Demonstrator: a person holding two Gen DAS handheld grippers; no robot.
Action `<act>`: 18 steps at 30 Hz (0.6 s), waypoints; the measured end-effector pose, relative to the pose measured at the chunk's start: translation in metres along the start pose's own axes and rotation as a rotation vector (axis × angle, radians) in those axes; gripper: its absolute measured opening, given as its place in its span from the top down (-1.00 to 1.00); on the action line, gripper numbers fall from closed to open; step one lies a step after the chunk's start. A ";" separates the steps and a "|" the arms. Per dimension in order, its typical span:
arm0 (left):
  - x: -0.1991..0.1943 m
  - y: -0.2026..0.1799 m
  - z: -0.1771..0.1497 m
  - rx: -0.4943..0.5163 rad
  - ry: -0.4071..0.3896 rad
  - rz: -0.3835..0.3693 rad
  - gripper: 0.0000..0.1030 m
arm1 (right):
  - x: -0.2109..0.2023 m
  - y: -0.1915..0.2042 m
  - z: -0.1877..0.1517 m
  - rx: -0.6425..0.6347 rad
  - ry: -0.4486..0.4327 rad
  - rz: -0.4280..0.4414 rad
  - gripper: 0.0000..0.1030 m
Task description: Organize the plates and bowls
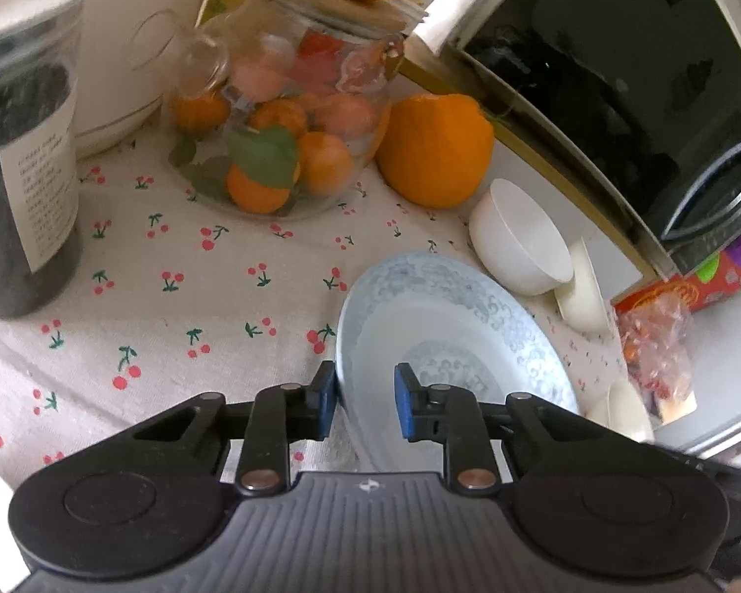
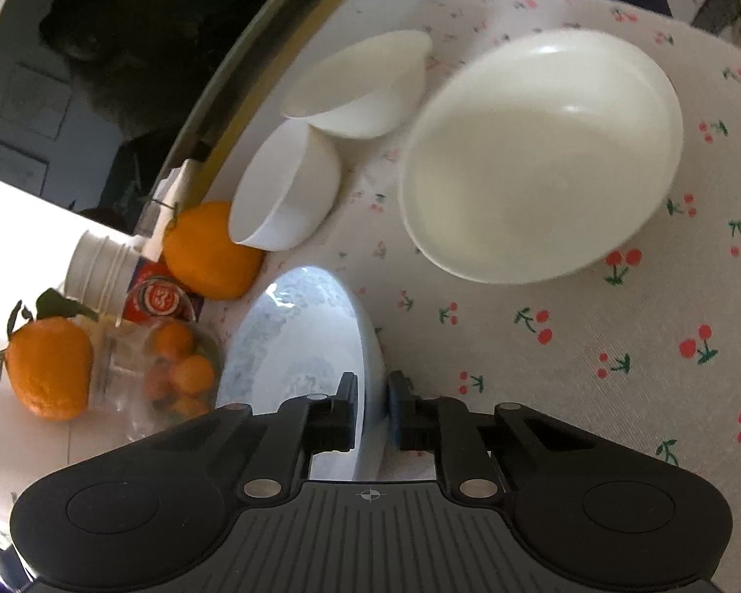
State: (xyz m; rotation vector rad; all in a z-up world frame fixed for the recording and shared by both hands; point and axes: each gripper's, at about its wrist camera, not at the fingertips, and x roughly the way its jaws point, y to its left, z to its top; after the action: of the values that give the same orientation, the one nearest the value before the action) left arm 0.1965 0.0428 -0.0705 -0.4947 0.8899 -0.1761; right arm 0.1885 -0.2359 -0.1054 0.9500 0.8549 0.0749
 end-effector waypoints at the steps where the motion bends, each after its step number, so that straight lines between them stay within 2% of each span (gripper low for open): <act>1: -0.002 -0.001 -0.001 0.016 0.000 0.004 0.61 | -0.001 0.001 0.000 -0.001 0.000 0.003 0.75; 18: -0.020 -0.025 -0.022 0.230 0.082 -0.023 0.63 | -0.040 -0.005 -0.005 -0.041 0.076 -0.093 0.73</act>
State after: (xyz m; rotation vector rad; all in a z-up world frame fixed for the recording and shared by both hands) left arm 0.1685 0.0203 -0.0555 -0.2853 0.9308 -0.3180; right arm 0.1564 -0.2514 -0.0859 0.8722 0.9632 0.0488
